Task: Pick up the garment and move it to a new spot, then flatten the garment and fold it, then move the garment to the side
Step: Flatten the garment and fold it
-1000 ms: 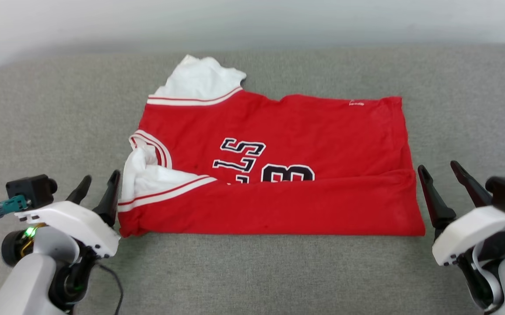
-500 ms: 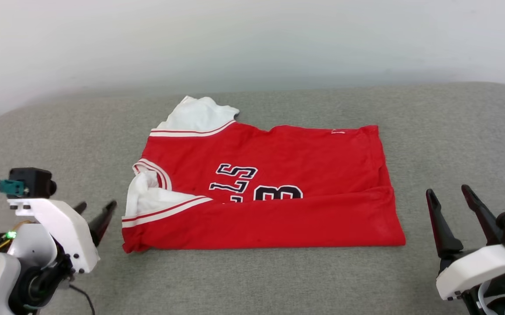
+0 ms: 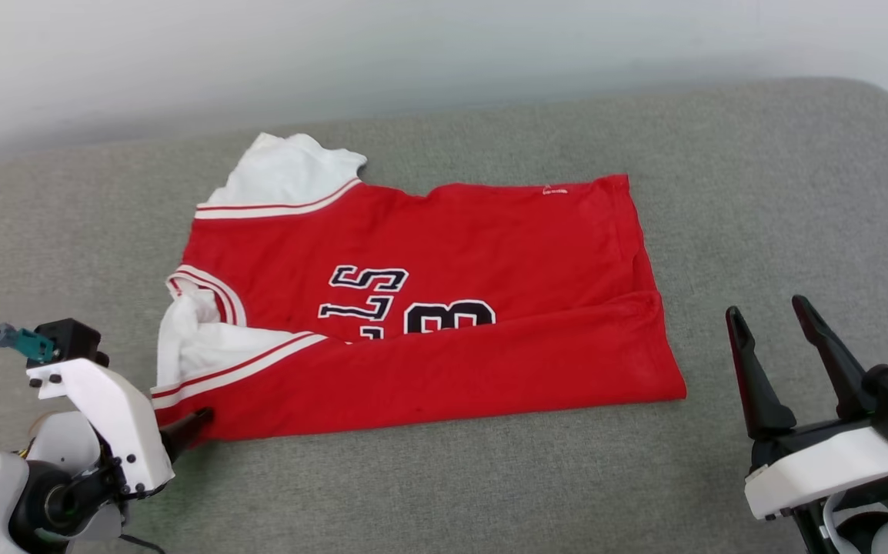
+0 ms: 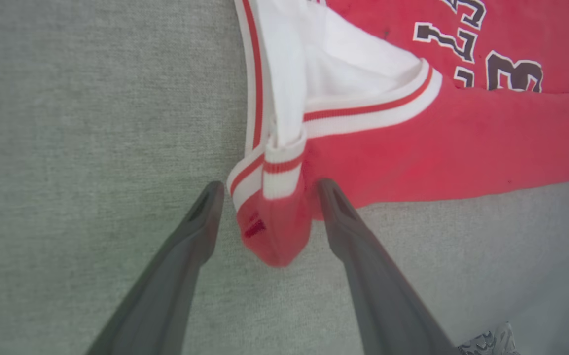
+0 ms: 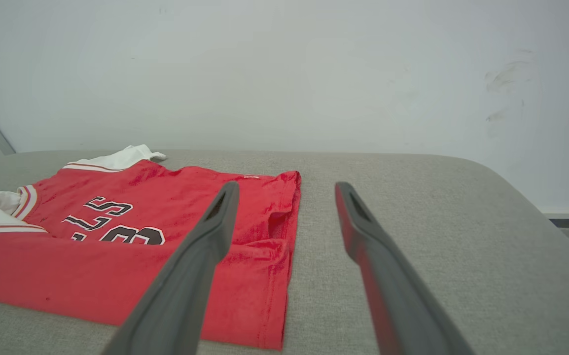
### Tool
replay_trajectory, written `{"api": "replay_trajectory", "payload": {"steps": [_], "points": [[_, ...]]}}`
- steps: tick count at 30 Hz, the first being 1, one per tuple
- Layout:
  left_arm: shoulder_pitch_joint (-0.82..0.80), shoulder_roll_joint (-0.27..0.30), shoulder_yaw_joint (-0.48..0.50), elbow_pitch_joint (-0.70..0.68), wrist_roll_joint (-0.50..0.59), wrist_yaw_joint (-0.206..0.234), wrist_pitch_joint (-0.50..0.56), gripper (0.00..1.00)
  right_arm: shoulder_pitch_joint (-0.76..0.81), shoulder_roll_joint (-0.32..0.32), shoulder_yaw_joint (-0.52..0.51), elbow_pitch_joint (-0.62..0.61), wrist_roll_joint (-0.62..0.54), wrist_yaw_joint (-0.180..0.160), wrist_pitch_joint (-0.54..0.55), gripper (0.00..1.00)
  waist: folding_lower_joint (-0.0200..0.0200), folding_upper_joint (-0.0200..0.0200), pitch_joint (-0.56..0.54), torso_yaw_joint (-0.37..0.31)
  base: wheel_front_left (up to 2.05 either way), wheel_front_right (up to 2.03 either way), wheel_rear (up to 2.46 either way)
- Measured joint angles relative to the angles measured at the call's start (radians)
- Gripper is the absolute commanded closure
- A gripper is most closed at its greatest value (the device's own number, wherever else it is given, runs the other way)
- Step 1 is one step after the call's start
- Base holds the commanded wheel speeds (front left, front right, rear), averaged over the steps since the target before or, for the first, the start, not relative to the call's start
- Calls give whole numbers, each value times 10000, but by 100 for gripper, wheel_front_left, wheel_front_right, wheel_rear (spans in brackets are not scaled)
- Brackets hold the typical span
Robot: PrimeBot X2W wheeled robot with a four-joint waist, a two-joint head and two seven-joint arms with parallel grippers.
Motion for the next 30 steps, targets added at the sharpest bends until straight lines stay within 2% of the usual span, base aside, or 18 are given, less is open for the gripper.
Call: {"api": "replay_trajectory", "payload": {"steps": [10,11,12,14,22,25,30], "points": [[-693,-345,-410,963,-92,-334,454,0,-354,31,-73,96,209,0,8,0,-1,0,864,-362,0,0,0],[-732,-355,-422,1049,-98,-380,464,20,-370,19,-100,105,263,0,25,0,-1,0,911,-368,0,0,0],[-787,-387,-426,1141,-140,-424,481,58,-395,-2,-136,109,305,0,73,0,-1,0,950,-364,0,0,0],[-888,-477,-437,1289,-163,-508,489,100,-468,-36,-234,134,456,0,234,0,-1,0,985,-335,0,0,0],[-1161,-800,-558,1716,-151,-892,134,100,-722,-537,-700,270,1404,0,1561,0,-1,0,914,-77,0,0,0],[-1262,-867,-606,1699,-96,-984,12,100,-894,-880,-848,500,1921,0,2573,0,0,0,878,59,0,0,0],[-1391,-809,-663,1206,31,-1016,-19,100,-1403,-1503,-780,1154,2821,-2,5106,0,0,0,943,280,0,0,0]]}}
